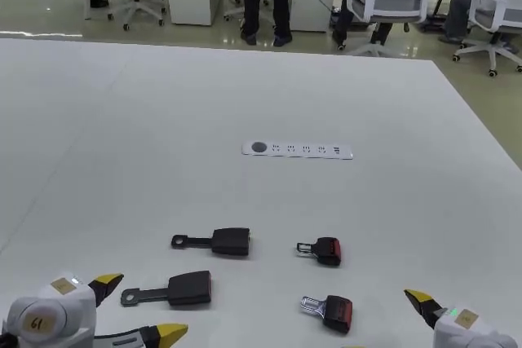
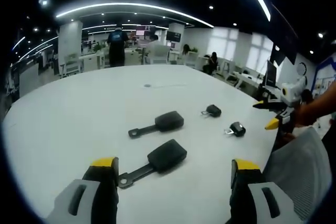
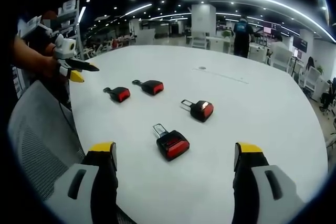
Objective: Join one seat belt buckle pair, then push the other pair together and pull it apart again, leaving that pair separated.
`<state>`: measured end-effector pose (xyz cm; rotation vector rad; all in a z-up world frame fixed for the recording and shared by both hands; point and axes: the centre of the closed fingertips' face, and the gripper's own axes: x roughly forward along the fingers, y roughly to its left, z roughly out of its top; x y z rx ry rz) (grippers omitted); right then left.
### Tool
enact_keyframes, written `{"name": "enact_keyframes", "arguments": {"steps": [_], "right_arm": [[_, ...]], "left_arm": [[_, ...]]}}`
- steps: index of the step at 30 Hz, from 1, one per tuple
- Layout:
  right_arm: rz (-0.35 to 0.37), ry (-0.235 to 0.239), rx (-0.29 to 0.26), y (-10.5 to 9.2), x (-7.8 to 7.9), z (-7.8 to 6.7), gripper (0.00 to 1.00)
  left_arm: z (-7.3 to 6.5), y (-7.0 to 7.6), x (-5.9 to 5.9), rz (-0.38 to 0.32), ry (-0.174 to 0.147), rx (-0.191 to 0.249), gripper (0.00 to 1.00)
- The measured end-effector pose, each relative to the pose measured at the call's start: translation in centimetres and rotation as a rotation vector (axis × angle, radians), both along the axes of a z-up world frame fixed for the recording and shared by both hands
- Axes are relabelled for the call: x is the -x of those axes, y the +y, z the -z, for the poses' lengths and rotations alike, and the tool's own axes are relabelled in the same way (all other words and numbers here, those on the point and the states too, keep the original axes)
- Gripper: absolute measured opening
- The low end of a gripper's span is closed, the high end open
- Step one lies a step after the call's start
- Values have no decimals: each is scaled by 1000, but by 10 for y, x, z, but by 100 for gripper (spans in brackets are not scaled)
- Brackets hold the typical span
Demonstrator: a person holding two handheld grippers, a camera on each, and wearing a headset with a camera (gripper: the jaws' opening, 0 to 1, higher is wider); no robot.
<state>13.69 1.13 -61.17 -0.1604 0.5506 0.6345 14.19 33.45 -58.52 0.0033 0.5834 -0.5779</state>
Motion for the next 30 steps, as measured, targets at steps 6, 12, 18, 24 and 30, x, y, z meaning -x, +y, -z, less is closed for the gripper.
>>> {"name": "enact_keyframes", "arguments": {"steps": [6, 12, 18, 24, 30], "right_arm": [[-2, 1, 0, 1, 0, 1, 93], [-3, 6, 1, 1, 1, -1, 93], [-5, 7, 2, 3, 1, -2, 92], [-9, 13, 5, 1, 0, 0, 92], [-13, 13, 7, 2, -1, 0, 92]], "left_arm": [[4, 3, -1, 1, 2, 0, 91], [4, 4, -3, 2, -4, 1, 90], [4, 3, -3, 2, -5, 1, 90], [5, 4, -5, 5, -4, -3, 90], [7, 6, -6, 6, -4, -6, 90]]}}
